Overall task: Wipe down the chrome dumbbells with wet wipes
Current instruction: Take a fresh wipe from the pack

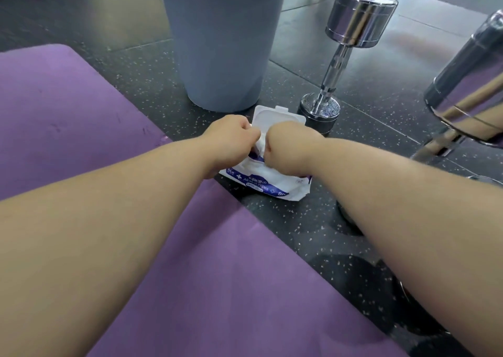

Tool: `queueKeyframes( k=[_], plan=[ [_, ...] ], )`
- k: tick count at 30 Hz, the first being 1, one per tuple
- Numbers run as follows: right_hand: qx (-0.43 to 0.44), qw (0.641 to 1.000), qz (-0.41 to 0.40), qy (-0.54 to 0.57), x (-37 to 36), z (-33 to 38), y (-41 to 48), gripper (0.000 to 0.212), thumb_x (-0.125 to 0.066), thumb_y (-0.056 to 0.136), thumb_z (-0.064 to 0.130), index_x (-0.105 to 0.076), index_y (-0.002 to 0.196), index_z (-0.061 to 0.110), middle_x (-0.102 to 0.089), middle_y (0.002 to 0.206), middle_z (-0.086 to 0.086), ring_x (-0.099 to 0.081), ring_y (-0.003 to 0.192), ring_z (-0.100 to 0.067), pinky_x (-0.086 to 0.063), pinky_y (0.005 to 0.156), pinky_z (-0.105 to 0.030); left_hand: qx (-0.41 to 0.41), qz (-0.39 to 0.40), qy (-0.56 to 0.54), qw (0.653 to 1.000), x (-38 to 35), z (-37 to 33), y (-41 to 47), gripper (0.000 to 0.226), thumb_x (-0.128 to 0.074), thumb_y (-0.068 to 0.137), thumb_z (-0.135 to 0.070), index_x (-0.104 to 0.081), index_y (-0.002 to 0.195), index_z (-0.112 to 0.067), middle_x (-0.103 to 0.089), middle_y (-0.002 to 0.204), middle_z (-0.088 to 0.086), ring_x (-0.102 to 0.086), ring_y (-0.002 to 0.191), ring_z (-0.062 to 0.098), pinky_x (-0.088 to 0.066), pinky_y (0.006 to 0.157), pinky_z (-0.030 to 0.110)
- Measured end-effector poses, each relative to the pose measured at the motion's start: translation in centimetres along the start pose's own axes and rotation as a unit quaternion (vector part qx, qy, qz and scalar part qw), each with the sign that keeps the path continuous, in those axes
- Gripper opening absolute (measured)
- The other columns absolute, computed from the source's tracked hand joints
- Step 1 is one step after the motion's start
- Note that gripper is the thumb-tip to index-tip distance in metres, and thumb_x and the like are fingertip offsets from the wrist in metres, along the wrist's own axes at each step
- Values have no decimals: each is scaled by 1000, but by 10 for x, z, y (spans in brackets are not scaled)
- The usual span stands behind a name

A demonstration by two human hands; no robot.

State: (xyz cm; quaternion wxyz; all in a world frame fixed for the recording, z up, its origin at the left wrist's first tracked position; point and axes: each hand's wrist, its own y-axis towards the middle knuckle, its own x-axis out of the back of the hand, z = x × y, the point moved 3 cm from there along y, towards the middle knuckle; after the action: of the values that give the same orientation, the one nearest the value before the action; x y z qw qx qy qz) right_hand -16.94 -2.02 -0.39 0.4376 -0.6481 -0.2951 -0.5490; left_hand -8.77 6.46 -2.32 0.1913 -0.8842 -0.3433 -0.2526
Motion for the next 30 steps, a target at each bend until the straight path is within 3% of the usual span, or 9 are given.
queueKeyframes(
  k=[3, 5, 8, 13, 17, 19, 23, 26, 30],
  plan=[
    [16, 1000, 5, 6, -5, -4, 0, 37, -47, 97, 22, -39, 62, 13, -40, 62, -3, -36, 58, -19, -24, 49, -27, -2, 1, 4, 1000, 0, 2, 0, 27, -47, 88, -21, -61, 94, 1, -71, 99, 15, -60, 83, 29, -50, 76, 43],
    [18, 999, -14, 44, -7, -7, 0, 28, -46, 97, 23, -57, 77, 5, -56, 76, -11, -48, 72, -25, -38, 58, -31, -3, -3, -6, 1000, 0, 1, 0, 25, -47, 88, -20, -62, 92, -1, -72, 96, 11, -65, 97, 31, -51, 87, 45],
    [12, 991, -38, 124, -6, -12, 1, 32, -48, 96, 22, -65, 97, -5, -68, 96, -22, -50, 78, -26, -46, 75, -38, -3, -4, -41, 999, -1, 1, -2, 18, -47, 89, -20, -59, 80, -10, -70, 85, 2, -66, 98, 30, -49, 75, 36],
    [-37, 969, -55, 240, 0, -22, -3, 27, -48, 92, 19, -52, 70, 5, -51, 72, -11, -42, 66, -21, -36, 58, -31, -48, -62, -23, 997, 5, -6, -9, 18, -53, 84, -21, -62, 84, -5, -66, 68, -1, -53, 63, 16, -40, 56, 27],
    [-73, 904, -81, 413, 0, -29, -8, 24, -43, 93, 13, -44, 69, 12, -49, 76, -13, -40, 67, -19, -32, 55, -24, -48, -86, -18, 995, 11, -8, -8, 21, -53, 85, -22, -62, 87, -3, -71, 78, 8, -52, 65, 17, -41, 57, 28],
    [-71, 900, -90, 421, -5, -28, -8, 22, -41, 94, 11, -50, 74, 7, -55, 79, -12, -39, 59, -15, -31, 46, -19, -40, -84, -22, 995, 11, -7, -8, 21, -53, 86, -22, -63, 88, -3, -70, 78, 9, -51, 65, 17, -39, 55, 27],
    [-48, 910, -109, 397, -19, -30, -10, 11, -61, 91, 27, -66, 92, 16, -61, 79, 6, -51, 68, -10, -39, 61, -20, -50, -71, -1, 996, 6, -7, -10, 20, -53, 86, -22, -64, 89, -6, -69, 79, 6, -48, 62, 15, -37, 53, 27],
    [-26, 932, -131, 337, -18, -31, -15, 12, -65, 90, 30, -70, 84, 21, -61, 71, 11, -52, 62, -3, -37, 50, -7, -51, -79, -2, 996, 4, -4, -10, 19, -52, 87, -22, -64, 90, -7, -69, 84, 7, -48, 64, 15, -39, 57, 29],
    [-35, 915, -201, 348, -14, -32, -14, 19, -56, 92, 20, -65, 76, 22, -66, 75, 8, -56, 66, -4, -42, 63, -15, -48, -92, -5, 995, 2, 0, -7, 19, -50, 88, -22, -62, 88, -7, -68, 83, 5, -54, 70, 17, -41, 60, 30]
  ],
)
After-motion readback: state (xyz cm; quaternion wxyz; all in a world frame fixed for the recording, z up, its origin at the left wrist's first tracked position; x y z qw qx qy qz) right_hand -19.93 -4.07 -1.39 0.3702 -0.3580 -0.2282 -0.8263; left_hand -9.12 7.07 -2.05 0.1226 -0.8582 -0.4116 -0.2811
